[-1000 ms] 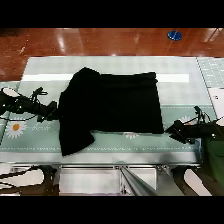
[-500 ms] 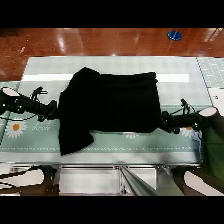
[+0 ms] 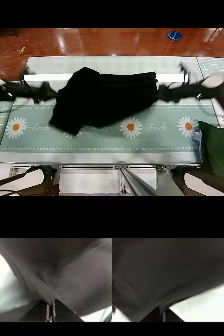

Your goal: Fold the shirts.

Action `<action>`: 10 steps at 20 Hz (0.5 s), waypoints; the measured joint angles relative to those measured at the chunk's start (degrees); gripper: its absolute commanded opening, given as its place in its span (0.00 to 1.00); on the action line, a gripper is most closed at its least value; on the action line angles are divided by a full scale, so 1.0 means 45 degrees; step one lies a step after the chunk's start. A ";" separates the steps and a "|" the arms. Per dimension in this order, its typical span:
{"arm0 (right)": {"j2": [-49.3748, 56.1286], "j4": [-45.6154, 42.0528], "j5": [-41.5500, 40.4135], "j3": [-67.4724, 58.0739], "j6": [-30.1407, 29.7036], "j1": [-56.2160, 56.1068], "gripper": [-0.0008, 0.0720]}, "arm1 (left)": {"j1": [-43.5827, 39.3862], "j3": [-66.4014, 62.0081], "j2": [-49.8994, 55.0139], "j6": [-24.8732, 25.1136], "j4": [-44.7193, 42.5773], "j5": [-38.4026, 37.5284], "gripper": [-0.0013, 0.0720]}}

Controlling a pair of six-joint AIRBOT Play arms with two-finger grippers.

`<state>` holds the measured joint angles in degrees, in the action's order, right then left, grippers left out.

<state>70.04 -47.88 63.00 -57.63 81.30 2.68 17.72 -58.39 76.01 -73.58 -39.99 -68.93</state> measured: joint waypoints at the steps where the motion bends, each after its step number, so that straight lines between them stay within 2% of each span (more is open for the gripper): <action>1: -0.0316 -0.0345 0.0330 -0.1132 0.0151 -0.0029 0.05 | 0.0112 -0.0767 -0.0476 0.0141 0.0709 0.0112 0.05; 5: -0.1933 -0.2035 0.1161 -0.5969 0.0772 -0.0092 0.05 | 0.0748 -0.4109 -0.2827 0.0058 0.2234 0.0777 0.05; 7: -0.3021 -0.2569 0.1268 -0.7747 0.1005 -0.0107 0.05 | 0.1137 -0.5367 -0.4177 0.0000 0.2079 0.1137 0.05; 10: -0.4775 -0.3449 0.1409 -0.9452 0.1088 -0.0107 0.05 | 0.1821 -0.6756 -0.6271 -0.0321 0.0767 0.1462 0.05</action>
<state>48.56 -63.40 69.34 -100.16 86.19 2.20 25.91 -88.79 47.79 -75.02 -36.53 -62.35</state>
